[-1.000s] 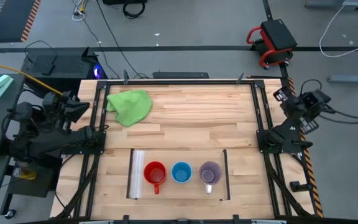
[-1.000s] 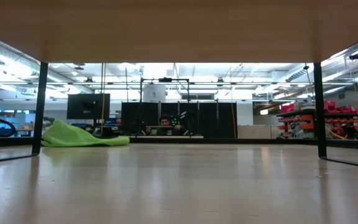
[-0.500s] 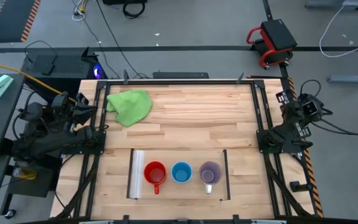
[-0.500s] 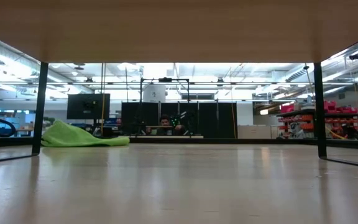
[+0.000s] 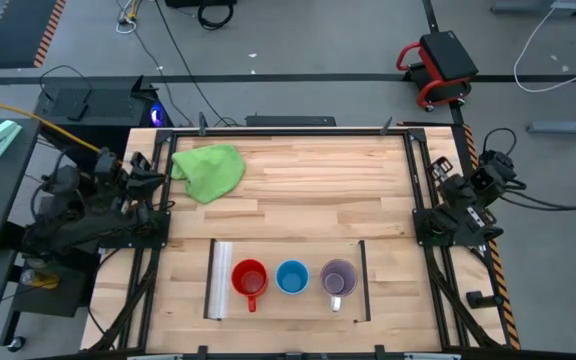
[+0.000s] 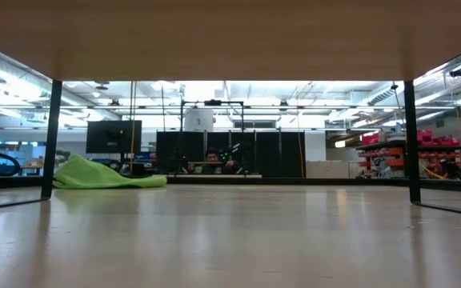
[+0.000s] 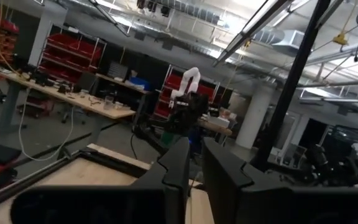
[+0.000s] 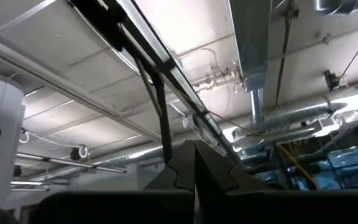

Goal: Stack small to large cups/mugs on shelf
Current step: Return to Home Position

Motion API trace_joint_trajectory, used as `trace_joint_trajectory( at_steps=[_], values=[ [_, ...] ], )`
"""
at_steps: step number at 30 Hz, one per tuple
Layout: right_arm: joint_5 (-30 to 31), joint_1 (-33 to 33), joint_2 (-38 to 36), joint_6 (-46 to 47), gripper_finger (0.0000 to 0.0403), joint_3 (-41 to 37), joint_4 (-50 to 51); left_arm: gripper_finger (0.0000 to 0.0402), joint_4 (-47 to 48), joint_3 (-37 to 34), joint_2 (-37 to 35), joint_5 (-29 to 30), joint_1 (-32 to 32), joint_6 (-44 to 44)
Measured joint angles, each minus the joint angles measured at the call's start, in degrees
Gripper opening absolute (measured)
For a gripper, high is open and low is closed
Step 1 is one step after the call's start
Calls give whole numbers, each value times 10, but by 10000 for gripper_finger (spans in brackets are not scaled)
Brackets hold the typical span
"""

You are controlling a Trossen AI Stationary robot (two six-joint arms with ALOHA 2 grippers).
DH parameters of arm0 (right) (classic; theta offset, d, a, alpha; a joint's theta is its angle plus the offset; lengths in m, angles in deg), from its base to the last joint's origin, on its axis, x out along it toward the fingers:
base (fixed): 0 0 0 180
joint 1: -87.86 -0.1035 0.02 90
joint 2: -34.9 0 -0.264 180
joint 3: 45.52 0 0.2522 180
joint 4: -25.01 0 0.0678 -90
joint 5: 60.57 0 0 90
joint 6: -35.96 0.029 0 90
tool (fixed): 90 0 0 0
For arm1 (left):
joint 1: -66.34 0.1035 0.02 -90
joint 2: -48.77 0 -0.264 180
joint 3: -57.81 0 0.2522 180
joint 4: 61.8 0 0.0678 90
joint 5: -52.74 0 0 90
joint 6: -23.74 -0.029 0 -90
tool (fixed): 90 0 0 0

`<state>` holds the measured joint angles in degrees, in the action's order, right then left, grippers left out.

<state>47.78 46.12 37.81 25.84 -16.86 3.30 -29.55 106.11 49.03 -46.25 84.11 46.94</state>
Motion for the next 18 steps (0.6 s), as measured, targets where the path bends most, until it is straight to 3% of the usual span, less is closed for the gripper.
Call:
trace_joint_trajectory(
  at_steps=[11,18],
  values=[
    [0,0,0,73,9,-15,36,57,-49,-62,0,1,0,15],
    [0,0,0,79,9,-92,-95,50,-82,-102,0,2,0,32]
  ],
)
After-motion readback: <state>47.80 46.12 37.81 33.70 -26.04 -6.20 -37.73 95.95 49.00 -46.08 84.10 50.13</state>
